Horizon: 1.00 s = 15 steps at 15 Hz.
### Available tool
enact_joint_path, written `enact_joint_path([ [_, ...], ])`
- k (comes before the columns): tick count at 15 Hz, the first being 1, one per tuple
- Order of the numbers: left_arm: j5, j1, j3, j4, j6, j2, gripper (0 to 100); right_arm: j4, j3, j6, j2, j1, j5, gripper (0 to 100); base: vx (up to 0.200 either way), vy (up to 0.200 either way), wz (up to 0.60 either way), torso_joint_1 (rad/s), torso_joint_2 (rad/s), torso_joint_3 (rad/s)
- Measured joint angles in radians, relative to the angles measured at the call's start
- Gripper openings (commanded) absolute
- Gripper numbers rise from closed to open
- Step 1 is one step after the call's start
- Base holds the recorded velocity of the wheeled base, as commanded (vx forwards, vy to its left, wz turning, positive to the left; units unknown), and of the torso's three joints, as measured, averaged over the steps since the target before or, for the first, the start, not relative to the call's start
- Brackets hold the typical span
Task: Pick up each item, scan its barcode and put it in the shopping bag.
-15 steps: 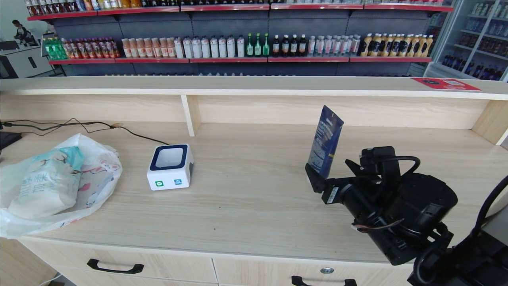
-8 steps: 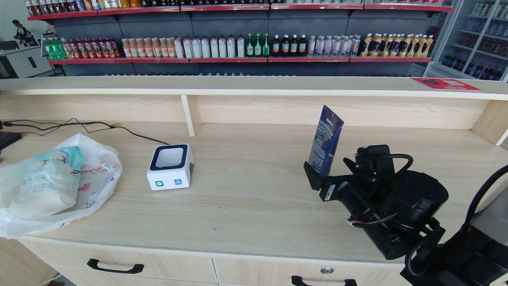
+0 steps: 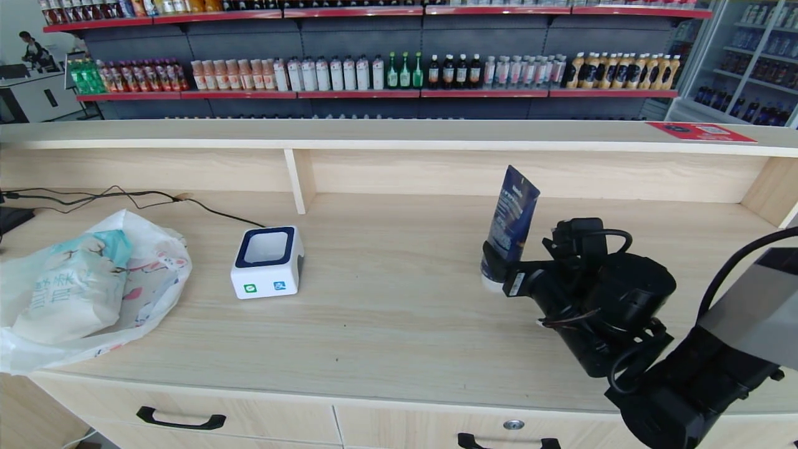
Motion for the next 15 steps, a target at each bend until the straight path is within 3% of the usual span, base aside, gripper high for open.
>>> enact_joint_path([
  [13, 0.0, -0.001, 0.0, 0.0, 0.0, 0.0, 100, 0.0, -0.159, -0.018, 0.095, 0.006, -0.001, 100, 0.0, 0.0, 0.0, 0.0, 0.0, 0.0],
  [14, 0.0, -0.001, 0.0, 0.0, 0.0, 0.0, 100, 0.0, -0.16, -0.018, 0.096, 0.006, -0.001, 0, 0.0, 0.0, 0.0, 0.0, 0.0, 0.0],
  [15, 0.0, 0.0, 0.0, 0.0, 0.0, 0.0, 100, 0.0, -0.162, -0.016, 0.095, 0.006, -0.001, 0, 0.0, 0.0, 0.0, 0.0, 0.0, 0.0],
])
